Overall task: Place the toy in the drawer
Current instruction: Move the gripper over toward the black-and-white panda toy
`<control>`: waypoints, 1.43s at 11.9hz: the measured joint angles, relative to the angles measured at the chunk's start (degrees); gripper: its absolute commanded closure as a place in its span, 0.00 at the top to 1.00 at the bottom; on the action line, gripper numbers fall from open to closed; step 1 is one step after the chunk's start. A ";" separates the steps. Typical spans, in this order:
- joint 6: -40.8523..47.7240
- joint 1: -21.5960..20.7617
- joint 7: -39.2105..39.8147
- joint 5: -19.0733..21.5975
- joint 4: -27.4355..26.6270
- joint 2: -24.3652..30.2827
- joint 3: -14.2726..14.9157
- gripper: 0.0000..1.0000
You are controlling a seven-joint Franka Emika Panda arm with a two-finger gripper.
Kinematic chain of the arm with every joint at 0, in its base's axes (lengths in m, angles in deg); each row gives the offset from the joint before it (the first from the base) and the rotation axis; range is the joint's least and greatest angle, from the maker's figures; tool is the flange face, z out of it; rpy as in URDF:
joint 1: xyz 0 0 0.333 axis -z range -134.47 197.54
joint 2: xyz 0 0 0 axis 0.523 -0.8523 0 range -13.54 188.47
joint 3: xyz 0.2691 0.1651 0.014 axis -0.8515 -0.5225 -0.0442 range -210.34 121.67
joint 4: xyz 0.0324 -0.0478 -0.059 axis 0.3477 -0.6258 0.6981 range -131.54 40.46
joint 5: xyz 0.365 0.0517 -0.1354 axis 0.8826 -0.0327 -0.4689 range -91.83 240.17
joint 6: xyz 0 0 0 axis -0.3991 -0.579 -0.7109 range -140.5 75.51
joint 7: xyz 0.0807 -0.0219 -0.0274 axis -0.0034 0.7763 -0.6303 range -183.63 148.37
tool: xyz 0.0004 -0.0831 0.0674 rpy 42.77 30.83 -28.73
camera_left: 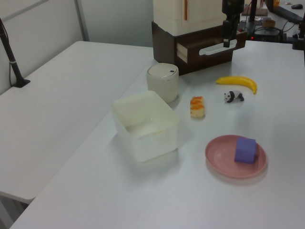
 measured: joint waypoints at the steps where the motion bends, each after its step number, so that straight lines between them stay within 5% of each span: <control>1: 0.00 0.01 0.00 0.00 0.05 0.00 0.00 1.00; 11: 0.00 0.47 1.84 0.02 0.30 -0.12 0.00 1.00; 17: 0.00 2.90 15.92 0.15 -0.23 0.07 0.01 1.00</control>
